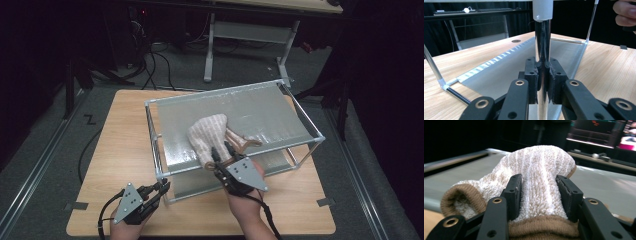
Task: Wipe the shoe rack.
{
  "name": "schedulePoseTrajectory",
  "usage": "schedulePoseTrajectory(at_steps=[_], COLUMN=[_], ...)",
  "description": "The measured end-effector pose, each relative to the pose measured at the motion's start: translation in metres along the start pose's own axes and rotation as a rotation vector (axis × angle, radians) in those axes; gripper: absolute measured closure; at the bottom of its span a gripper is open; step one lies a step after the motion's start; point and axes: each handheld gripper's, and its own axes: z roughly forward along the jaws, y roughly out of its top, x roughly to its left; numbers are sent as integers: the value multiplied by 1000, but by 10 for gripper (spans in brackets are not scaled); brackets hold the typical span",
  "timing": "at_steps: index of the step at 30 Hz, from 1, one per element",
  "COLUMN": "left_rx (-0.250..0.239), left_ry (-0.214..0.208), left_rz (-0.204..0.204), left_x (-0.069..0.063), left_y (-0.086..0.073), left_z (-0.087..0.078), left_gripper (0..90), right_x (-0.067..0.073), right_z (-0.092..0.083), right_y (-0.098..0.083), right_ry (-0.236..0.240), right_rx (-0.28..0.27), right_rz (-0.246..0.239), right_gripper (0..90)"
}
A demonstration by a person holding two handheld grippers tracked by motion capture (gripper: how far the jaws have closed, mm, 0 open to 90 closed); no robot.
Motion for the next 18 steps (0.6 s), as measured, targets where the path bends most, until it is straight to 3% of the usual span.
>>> schedulePoseTrajectory(at_steps=[18], left_rx=[-1], left_ry=[-1], left_rz=[-3], left_x=[0], left_y=[0], left_z=[0], left_gripper=[800], right_x=[-120], right_z=[-18], right_y=[-16], right_ry=[-285], right_rx=[57], right_rz=[51], right_gripper=[576])
